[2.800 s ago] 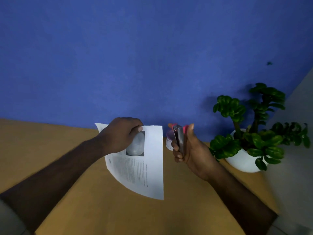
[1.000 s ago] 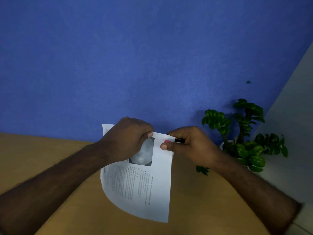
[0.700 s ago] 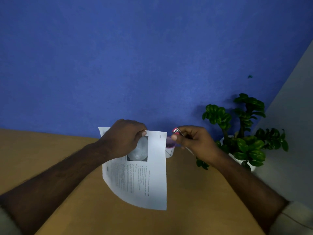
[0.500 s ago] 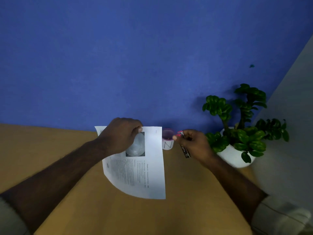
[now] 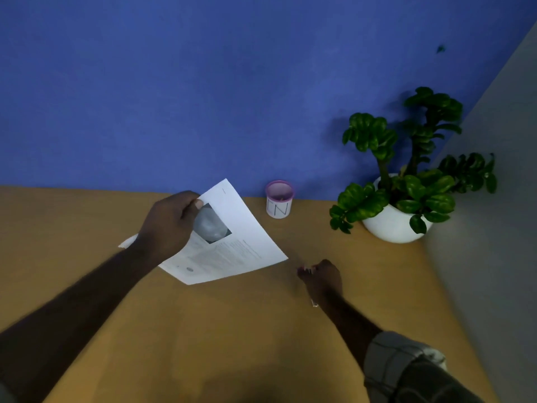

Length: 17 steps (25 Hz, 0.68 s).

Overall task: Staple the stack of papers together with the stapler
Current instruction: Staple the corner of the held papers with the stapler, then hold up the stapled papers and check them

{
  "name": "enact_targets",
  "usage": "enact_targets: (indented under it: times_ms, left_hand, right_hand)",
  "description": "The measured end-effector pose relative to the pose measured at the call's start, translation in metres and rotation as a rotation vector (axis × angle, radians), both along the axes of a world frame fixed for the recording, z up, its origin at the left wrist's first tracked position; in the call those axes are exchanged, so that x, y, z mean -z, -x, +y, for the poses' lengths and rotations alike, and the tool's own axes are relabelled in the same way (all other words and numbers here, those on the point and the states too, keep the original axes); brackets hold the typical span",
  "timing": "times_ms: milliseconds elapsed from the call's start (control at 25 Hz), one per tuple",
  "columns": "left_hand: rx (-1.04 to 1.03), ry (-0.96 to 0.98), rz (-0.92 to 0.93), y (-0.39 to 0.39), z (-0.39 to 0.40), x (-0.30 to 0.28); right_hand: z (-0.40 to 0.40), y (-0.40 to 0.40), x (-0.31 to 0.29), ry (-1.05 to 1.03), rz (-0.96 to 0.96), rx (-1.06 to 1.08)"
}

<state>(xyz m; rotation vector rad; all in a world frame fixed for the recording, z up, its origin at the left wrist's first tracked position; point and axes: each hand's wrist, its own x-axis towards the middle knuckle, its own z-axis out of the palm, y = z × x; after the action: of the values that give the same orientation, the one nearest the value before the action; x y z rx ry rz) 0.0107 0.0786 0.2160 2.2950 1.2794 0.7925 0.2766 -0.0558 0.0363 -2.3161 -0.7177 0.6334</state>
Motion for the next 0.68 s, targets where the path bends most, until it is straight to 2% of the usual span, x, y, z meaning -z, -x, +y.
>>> enact_targets:
  times_ms: [120,320,480,520,600,680]
  left_hand:
    - [-0.073,0.115,-0.133,0.0,-0.007,0.007]
    - [-0.145,0.19,-0.289,-0.005,-0.014,0.014]
    - [-0.102,0.257,-0.457,-0.008,-0.012,0.011]
    - [-0.089,0.262,-0.474,-0.009,-0.011,0.01]
    - [-0.071,0.277,-0.523,-0.011,-0.006,0.007]
    - [-0.059,0.308,-0.606,-0.011,0.001,0.006]
  right_hand:
    - [-0.011,0.003,0.021,0.111,0.052,0.057]
    - [-0.024,0.011,0.032,0.211,0.021,0.026]
    - [-0.012,0.007,0.011,0.322,-0.056,-0.176]
    - [-0.006,0.005,-0.003,0.231,-0.001,-0.259]
    - [0.003,0.004,-0.04,-0.069,0.291,-0.46]
    - [0.01,0.011,-0.083,-0.253,0.473,-0.679]
